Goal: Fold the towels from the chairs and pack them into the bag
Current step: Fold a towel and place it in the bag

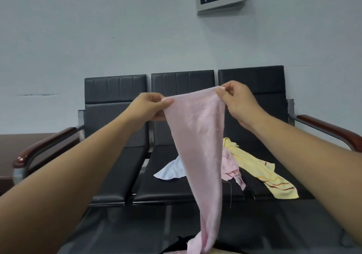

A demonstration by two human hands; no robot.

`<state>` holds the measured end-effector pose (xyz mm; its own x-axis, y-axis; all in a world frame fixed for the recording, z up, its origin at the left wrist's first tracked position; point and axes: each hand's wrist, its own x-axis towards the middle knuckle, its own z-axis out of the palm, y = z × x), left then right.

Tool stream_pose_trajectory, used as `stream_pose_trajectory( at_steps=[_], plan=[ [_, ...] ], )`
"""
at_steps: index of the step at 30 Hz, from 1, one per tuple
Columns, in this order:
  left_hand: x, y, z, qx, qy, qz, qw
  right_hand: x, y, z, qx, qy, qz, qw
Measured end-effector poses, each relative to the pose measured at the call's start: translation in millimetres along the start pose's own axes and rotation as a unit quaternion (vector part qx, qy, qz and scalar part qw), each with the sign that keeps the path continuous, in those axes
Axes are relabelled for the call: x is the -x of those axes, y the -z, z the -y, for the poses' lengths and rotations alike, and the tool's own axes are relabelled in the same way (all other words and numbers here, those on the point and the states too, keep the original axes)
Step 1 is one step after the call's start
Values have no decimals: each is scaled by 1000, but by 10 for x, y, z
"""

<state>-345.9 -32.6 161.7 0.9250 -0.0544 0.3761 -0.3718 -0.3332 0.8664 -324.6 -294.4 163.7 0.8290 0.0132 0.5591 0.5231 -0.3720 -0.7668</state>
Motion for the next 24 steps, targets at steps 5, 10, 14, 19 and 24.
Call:
stream_pose_trajectory(
  at_steps=[5, 10, 14, 19, 24],
  plan=[
    [-161, -43, -152, -132, -143, -187, 963, -108, 98, 60, -66, 26, -39, 997],
    [-189, -175, -181, -179, -146, -199, 952, -120, 46, -34, -61, -56, 37, 996],
    [-152, -246, -59, -129, -94, -146, 976, -71, 45, -153, -179, -78, 102, 976],
    [-135, -337, 65, -53, -65, -107, 991, 51, -198, -171, -274, -114, 213, 931],
    [-188, -359, 250, 61, -22, -74, 995, 21, -463, -185, -385, -171, 161, 892]
  ],
)
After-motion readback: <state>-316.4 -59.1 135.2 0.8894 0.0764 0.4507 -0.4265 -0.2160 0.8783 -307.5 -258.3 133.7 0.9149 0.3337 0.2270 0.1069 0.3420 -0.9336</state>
